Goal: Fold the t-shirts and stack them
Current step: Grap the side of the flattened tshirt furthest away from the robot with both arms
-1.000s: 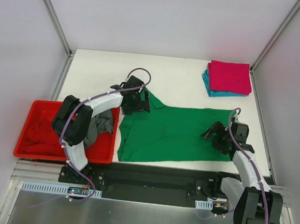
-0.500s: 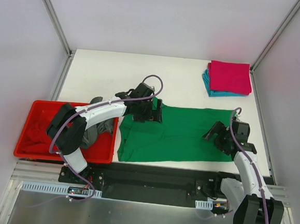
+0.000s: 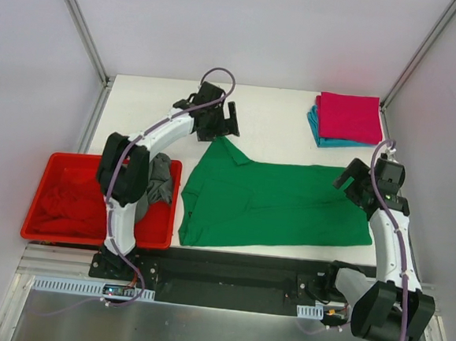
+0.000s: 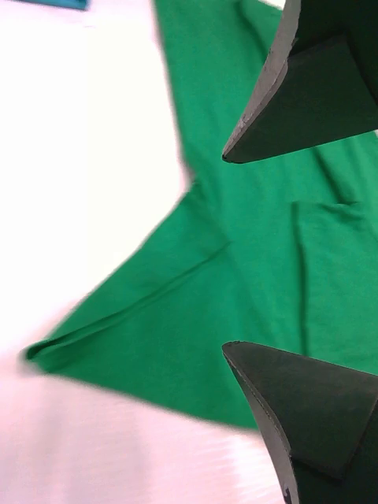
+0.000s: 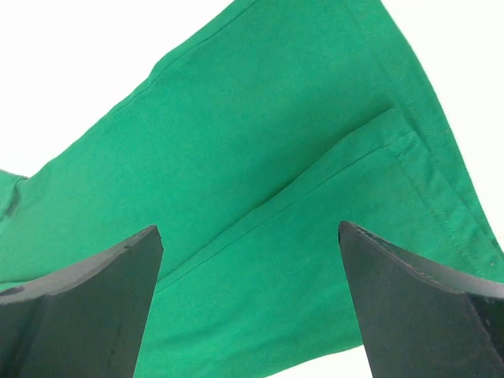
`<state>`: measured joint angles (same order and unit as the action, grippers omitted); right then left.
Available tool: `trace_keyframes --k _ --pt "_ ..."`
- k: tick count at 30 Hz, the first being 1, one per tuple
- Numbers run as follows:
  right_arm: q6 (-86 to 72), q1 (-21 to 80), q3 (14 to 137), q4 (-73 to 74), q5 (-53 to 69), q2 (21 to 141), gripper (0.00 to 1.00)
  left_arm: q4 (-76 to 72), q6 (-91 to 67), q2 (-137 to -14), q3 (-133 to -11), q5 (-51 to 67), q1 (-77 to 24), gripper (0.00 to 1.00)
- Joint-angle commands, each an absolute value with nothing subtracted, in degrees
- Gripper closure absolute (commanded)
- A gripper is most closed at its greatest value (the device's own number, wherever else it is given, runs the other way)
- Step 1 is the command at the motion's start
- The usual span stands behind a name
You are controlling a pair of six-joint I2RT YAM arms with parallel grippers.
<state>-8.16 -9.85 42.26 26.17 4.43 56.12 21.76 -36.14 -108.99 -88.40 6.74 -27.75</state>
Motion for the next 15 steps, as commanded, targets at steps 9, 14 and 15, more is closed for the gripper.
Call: trace_keyframes --k 9,14,15 --pt "-6.07 -12.74 44.47 25.66 -1.56 59.33 0.04 34.63 -32.61 -134.73 -121.64 -8.52 -25.67 0.15" --pt "-6.24 -13.18 44.12 25.31 -1.85 59.68 0.04 34.63 -33.92 -135.61 -119.62 -10.02 -25.66 0.16" --pt "-6.33 -13.18 44.03 25.23 -1.93 59.76 0.04 34.54 -34.36 -136.05 -119.53 -9.93 -25.66 0.19"
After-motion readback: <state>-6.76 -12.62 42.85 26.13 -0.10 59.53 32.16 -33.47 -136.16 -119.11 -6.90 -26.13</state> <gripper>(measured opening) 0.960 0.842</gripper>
